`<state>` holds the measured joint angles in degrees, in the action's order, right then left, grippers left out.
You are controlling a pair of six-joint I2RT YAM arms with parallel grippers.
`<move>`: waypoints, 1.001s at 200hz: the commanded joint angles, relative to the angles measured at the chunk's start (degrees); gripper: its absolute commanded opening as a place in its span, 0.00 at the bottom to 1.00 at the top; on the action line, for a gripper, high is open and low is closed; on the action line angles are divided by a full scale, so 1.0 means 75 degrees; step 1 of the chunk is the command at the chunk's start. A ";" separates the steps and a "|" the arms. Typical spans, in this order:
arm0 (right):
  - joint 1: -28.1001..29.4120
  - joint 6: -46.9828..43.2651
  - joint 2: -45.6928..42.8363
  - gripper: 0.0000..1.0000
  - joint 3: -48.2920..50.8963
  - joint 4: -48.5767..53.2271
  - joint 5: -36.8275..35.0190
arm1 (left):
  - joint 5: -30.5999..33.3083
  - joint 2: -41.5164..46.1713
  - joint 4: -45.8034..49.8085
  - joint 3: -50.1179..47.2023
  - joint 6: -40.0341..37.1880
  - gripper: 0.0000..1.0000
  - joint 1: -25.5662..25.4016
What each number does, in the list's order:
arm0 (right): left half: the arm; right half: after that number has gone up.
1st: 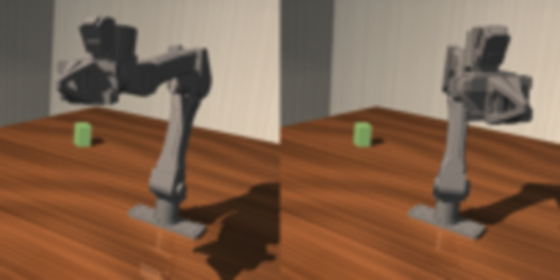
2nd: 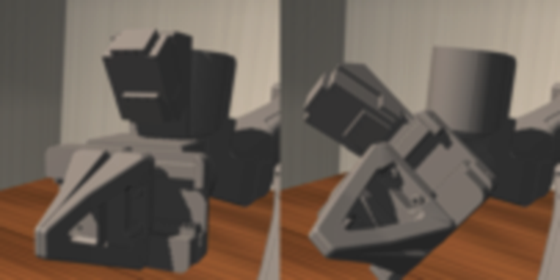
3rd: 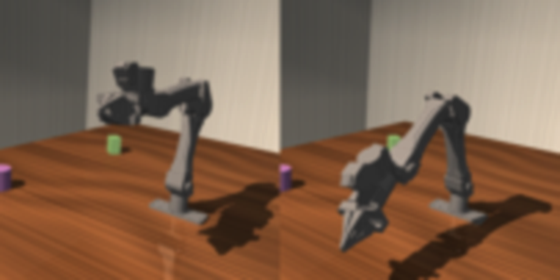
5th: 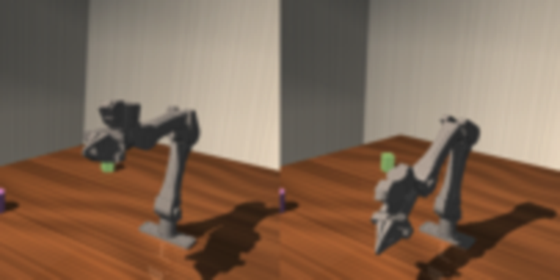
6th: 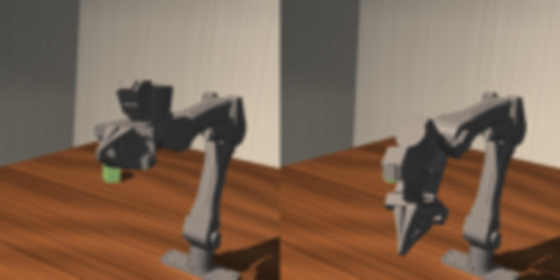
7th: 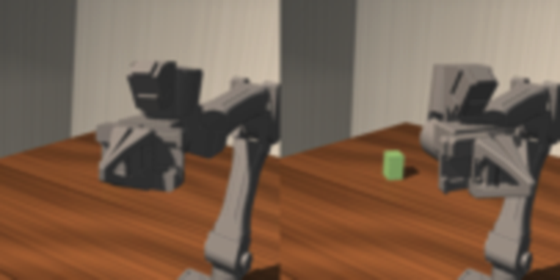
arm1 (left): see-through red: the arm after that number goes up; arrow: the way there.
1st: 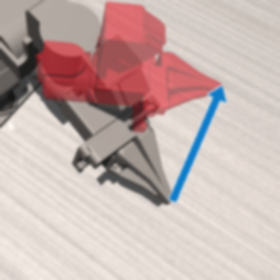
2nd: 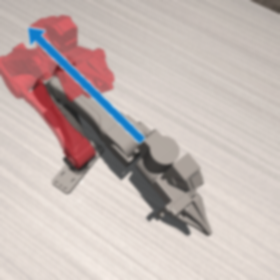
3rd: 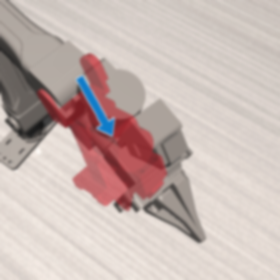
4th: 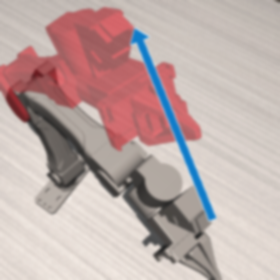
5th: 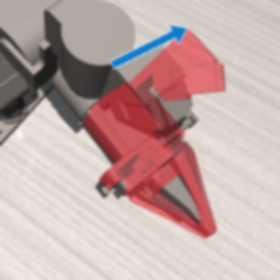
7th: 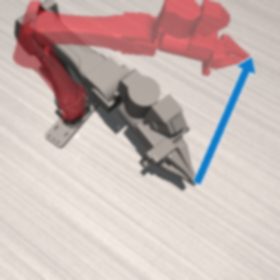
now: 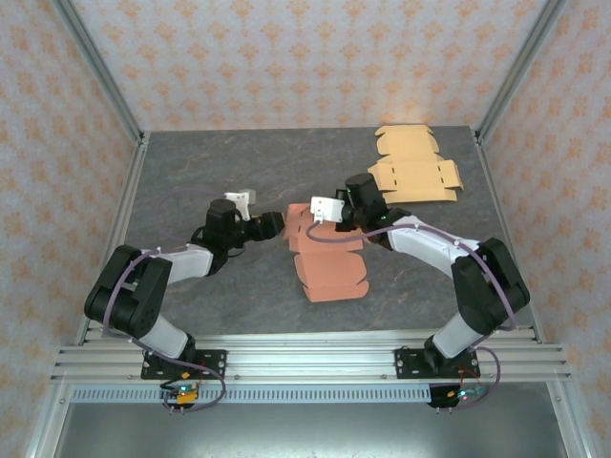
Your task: Fold the paper box
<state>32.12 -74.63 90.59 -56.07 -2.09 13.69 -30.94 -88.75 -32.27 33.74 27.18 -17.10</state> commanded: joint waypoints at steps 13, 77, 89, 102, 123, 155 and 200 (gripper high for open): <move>0.0162 -0.0758 -0.0033 0.00 0.0455 -0.0622 -0.0330 | 0.0049 0.0146 -0.0169 0.0258 -0.0323 0.83 -0.0732; 0.0270 -0.1213 -0.0170 0.00 0.1665 -0.3090 -0.0520 | 0.0315 -0.0011 0.0285 0.0251 -0.0829 0.82 -0.1091; 0.0324 -0.1258 -0.0130 0.00 0.1907 -0.3875 -0.0769 | 0.0463 -0.0065 0.0272 0.0235 -0.0884 0.82 -0.1093; 0.0397 -0.1411 -0.0114 0.00 0.2032 -0.4344 -0.1046 | 0.0675 -0.0107 0.0338 0.0271 -0.0919 0.82 -0.1094; 0.0460 -0.1798 -0.0033 0.00 0.2173 -0.5040 -0.1320 | 0.0945 -0.0085 0.0365 0.0295 -0.0983 0.82 -0.1093; 0.0577 -0.1781 0.0117 0.00 0.2208 -0.5543 -0.1650 | 0.1184 -0.0178 0.0410 0.0429 -0.1115 0.82 -0.1083; 0.0632 -0.2147 0.0852 0.00 0.2066 -0.5919 -0.2095 | 0.1275 -0.0293 0.0560 0.0479 -0.1363 0.83 -0.1081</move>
<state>36.40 -88.97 93.65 -39.94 -42.26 1.39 -23.27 -89.86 -29.69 35.59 19.84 -25.04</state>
